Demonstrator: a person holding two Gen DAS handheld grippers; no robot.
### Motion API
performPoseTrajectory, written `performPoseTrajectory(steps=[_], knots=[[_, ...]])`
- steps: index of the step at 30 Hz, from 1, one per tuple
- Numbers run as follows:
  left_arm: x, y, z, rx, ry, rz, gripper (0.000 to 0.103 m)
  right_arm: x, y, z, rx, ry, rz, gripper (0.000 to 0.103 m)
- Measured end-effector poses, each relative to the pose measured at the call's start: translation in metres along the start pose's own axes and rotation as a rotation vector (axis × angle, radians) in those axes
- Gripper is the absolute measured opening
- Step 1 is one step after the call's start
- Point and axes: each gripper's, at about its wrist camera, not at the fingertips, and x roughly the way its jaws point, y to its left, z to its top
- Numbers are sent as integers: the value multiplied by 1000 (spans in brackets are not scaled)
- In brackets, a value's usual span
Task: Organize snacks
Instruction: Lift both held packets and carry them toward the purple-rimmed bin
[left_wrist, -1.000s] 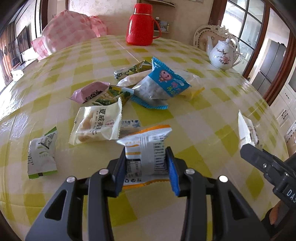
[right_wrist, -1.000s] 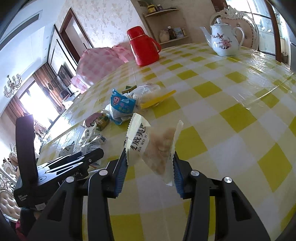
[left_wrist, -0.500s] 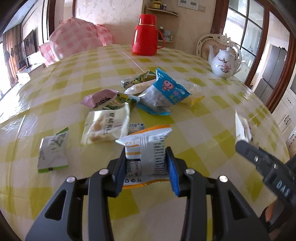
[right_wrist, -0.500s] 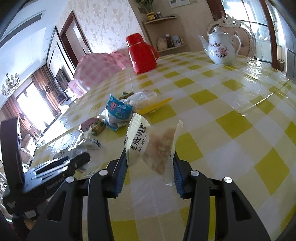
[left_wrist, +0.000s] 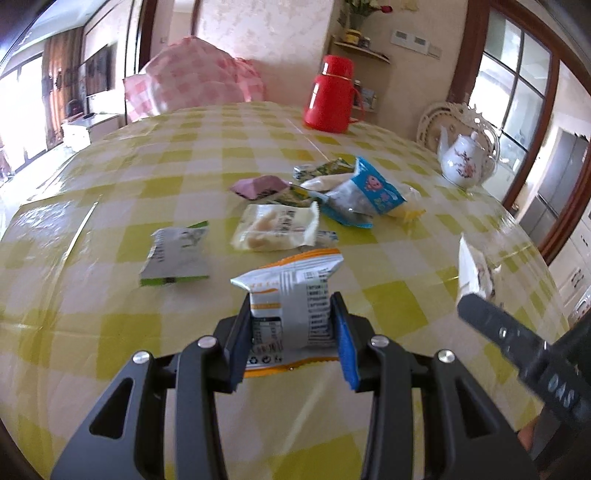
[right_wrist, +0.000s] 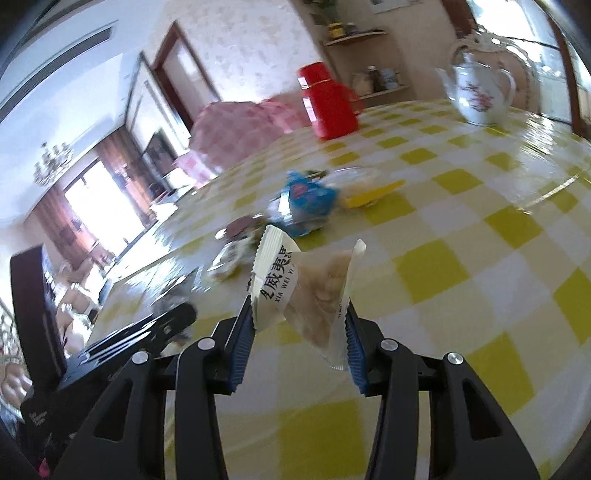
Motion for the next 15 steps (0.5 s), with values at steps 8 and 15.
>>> performPoseTrajectory(steps=[8, 15], knots=[[-34, 25, -21, -25, -11, 62, 41, -11, 48, -23, -95, 24, 82, 45], [-62, 55, -41, -27, 19, 123, 41, -15, 80, -39, -165, 53, 143, 45]])
